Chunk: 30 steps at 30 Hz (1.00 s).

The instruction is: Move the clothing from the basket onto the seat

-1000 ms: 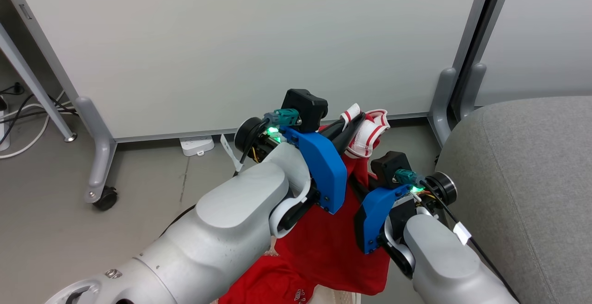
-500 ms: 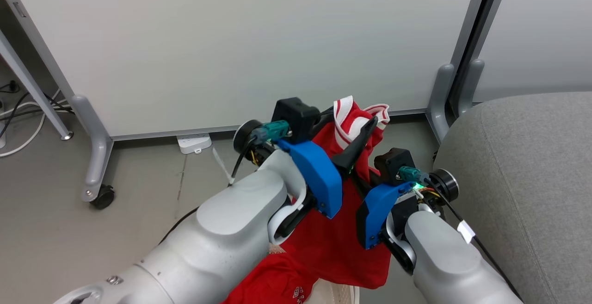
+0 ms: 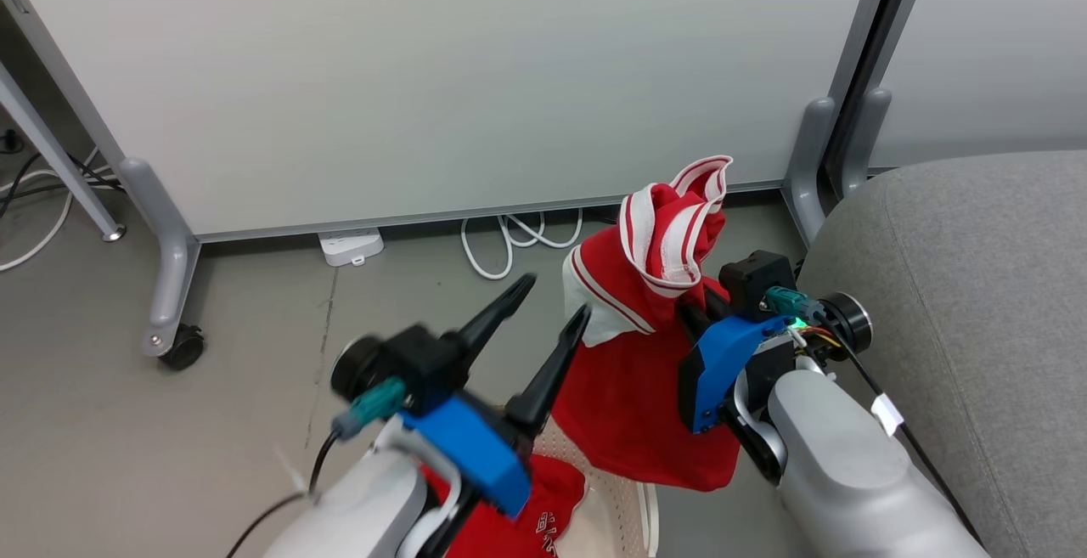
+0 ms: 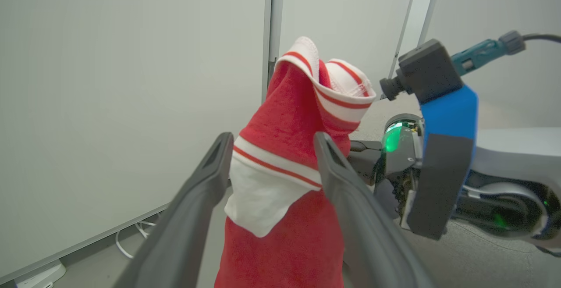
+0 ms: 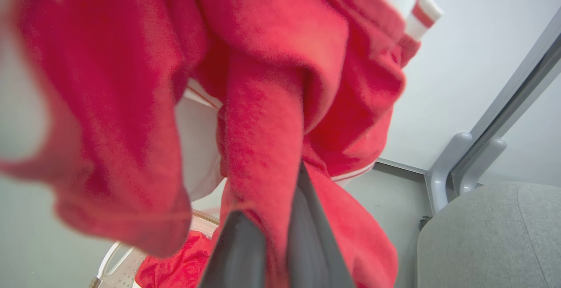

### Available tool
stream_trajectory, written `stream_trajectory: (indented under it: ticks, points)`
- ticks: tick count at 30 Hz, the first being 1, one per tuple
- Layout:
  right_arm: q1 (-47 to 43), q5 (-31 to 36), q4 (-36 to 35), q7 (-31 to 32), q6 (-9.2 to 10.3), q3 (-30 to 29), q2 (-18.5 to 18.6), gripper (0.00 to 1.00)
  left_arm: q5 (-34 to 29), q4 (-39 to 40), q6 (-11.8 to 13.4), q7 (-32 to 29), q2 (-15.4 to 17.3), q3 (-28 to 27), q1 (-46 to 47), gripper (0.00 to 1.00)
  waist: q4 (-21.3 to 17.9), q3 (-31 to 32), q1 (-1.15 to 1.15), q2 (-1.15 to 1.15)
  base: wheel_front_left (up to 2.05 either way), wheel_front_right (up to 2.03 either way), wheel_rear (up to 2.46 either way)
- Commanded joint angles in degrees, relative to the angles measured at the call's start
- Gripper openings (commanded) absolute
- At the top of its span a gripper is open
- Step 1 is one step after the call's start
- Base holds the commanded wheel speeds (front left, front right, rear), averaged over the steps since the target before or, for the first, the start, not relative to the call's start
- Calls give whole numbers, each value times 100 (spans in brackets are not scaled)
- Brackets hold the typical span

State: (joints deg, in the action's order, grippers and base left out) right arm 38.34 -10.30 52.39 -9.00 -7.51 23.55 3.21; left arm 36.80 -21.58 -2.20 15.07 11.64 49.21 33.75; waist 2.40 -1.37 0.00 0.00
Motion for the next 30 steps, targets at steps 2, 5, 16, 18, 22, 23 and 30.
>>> stream_trajectory:
  ticks: [2, 5, 16, 18, 22, 23, 30]
  points:
    - [-12, 66, -87, 18, 4, -45, 35, 0, -261, 144, -54, 18, 47, -323, -461, 100, 5, -33, 0, 0, 0, 0, 0]
    - [-73, 105, -178, 59, 4, -116, 77, 0, -632, 287, -136, 18, 37, -762, -921, 100, 22, -66, 0, 0, 0, 0, 0]
    - [-369, 273, -536, 239, 4, -340, 117, 0, -1487, 633, -403, 19, -331, -2284, -2141, 100, 86, -52, 0, 0, 0, 0, 0]
    - [-415, 283, -586, 271, 4, -371, 113, 0, -1593, 624, -448, 19, -384, -2363, -2187, 100, 105, -37, 0, 0, 0, 0, 0]
    - [-496, 317, -690, 331, 4, -429, 101, 0, -1743, 582, -494, 20, -454, -2460, -2233, 100, 129, -9, 0, 0, 0, 0, 0]
    - [-515, 321, -709, 335, 4, -438, 98, 0, -1751, 558, -497, 20, -474, -2475, -2245, 100, 131, -4, 0, 0, 0, 0, 0]
    - [-600, 327, -854, 410, 4, -466, 75, 0, -1836, 454, -531, 20, -527, -2496, -2223, 100, 39, -17, 0, 0, 0, 0, 0]
